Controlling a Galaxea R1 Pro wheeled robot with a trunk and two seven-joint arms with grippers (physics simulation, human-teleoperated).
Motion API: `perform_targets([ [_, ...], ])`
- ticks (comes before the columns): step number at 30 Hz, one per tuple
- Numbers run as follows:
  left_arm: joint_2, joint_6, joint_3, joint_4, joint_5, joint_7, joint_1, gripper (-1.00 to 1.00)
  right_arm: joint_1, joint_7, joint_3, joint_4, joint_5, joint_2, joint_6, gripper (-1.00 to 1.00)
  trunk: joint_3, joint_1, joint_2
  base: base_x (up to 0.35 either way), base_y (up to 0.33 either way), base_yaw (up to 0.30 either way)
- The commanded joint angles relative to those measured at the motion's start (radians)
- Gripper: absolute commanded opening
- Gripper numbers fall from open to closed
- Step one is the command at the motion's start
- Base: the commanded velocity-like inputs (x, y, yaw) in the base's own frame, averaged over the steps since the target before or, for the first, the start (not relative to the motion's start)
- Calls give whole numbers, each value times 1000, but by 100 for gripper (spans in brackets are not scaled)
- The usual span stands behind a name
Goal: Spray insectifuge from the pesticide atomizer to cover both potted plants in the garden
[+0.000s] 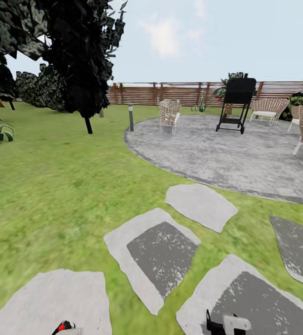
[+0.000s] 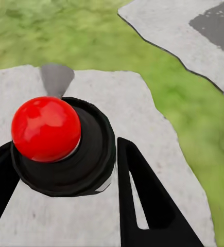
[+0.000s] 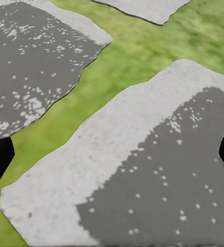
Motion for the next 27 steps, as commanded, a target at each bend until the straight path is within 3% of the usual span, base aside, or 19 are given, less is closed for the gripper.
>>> perform_targets([
  [1,0,-3,-7,0,10,1,0,-100,-1,-4,0,1,2,0,-2,100,1,-4,7,0,0,-268],
  [7,0,-3,-7,0,10,1,0,-100,-1,-4,0,1,2,0,-3,100,15,-27,49,0,0,-268],
  [19,0,-3,-7,0,10,1,0,-100,-1,-4,0,1,2,0,-2,100,4,-27,49,3,0,-268],
  [27,-2,-1,-7,0,10,1,0,-100,-1,-3,0,0,2,-1,-3,100,-2,-27,49,248,0,-226],
])
